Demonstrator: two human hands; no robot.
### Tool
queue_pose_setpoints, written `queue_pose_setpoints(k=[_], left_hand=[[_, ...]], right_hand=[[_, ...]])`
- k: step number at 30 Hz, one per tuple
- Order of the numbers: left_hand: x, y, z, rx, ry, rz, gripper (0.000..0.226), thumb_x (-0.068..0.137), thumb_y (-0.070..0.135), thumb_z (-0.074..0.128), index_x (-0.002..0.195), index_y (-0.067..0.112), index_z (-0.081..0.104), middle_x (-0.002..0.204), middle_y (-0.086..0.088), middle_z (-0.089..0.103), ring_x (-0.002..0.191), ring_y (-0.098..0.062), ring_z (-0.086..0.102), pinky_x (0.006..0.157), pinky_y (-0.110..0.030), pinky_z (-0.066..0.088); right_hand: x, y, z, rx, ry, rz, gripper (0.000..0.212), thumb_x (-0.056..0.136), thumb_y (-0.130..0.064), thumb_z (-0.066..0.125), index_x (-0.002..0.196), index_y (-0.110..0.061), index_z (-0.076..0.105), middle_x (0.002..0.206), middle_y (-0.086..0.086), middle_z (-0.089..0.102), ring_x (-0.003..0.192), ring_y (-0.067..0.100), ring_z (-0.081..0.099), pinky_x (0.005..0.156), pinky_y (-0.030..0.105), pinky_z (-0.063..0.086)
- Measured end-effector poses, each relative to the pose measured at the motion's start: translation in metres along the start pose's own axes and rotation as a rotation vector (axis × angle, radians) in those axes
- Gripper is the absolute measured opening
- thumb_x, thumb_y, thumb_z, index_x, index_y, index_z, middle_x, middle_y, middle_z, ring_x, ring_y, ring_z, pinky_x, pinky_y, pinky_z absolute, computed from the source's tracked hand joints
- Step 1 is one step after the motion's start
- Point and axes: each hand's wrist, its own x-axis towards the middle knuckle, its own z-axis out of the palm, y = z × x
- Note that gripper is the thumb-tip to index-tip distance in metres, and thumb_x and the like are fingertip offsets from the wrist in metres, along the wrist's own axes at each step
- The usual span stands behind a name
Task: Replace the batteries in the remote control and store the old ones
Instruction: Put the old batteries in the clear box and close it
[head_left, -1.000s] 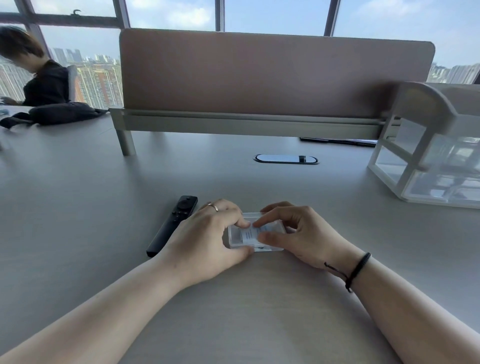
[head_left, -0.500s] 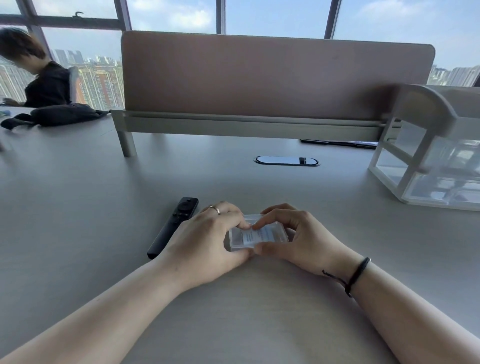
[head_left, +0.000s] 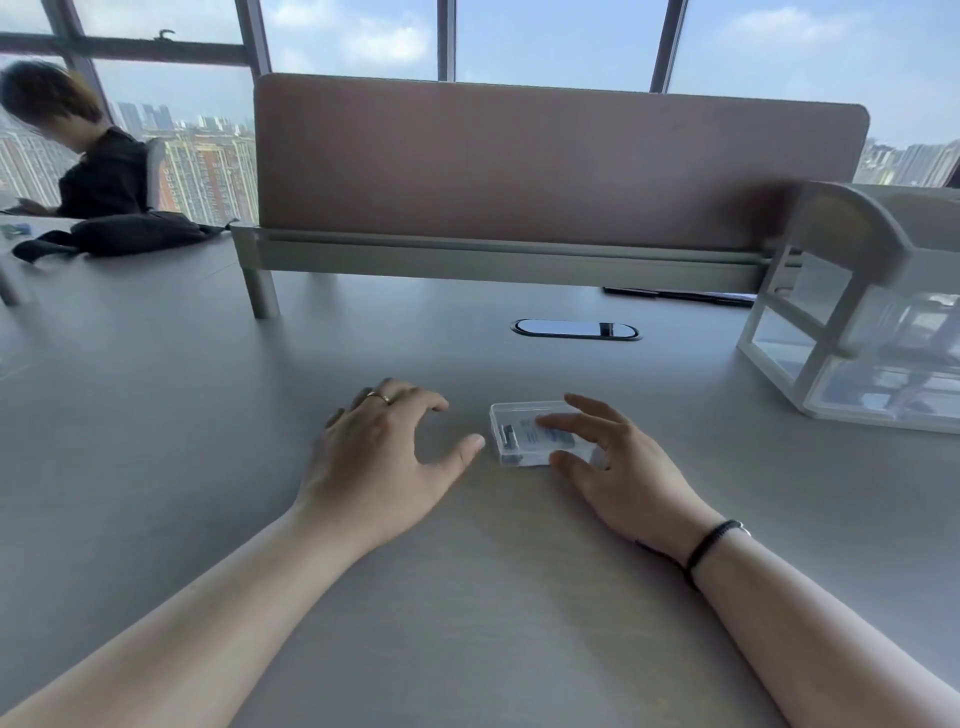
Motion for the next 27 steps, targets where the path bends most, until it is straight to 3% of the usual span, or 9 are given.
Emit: queue_pose_setpoints(k=[8, 14, 20, 27], left_hand=[[0.006, -0.018, 0.000, 0.268, -0.211, -0.323, 0.053, 0.087, 0.057, 0.051, 0.127, 0.024, 0.047, 0.128, -0.006, 0.051, 0.118, -0.031, 0.052, 0.086, -0.039, 0.043], [0.007, -0.018, 0.001, 0.207, -0.219, -0.349, 0.041, 0.093, 0.043, 0.049, 0.128, 0.022, 0.044, 0.129, -0.007, 0.055, 0.111, -0.032, 0.057, 0.079, -0.039, 0.043], [0.006, -0.015, -0.001, 0.152, -0.183, -0.332, 0.041, 0.084, 0.048, 0.056, 0.116, 0.025, 0.045, 0.116, -0.002, 0.060, 0.098, -0.029, 0.061, 0.071, -0.033, 0.042], [0.005, -0.015, 0.006, 0.079, -0.144, -0.294, 0.047, 0.077, 0.049, 0.063, 0.114, 0.024, 0.050, 0.101, -0.003, 0.061, 0.090, -0.029, 0.061, 0.075, -0.033, 0.051]], right_hand=[[0.002, 0.003, 0.002, -0.030, 0.056, 0.040, 0.038, 0.092, -0.032, 0.064, 0.126, -0.047, 0.061, 0.152, -0.015, 0.042, 0.131, 0.012, 0.050, 0.099, 0.022, 0.039], [0.002, 0.003, 0.002, -0.040, 0.059, 0.040, 0.038, 0.091, -0.032, 0.065, 0.127, -0.044, 0.062, 0.151, -0.011, 0.042, 0.133, 0.015, 0.048, 0.103, 0.024, 0.037], [0.001, 0.003, 0.002, -0.045, 0.065, 0.043, 0.037, 0.091, -0.031, 0.066, 0.126, -0.044, 0.063, 0.150, -0.010, 0.043, 0.133, 0.017, 0.047, 0.105, 0.027, 0.039], [0.002, 0.003, 0.003, -0.042, 0.075, 0.042, 0.036, 0.090, -0.031, 0.065, 0.124, -0.043, 0.063, 0.148, -0.010, 0.044, 0.131, 0.017, 0.049, 0.102, 0.026, 0.040]])
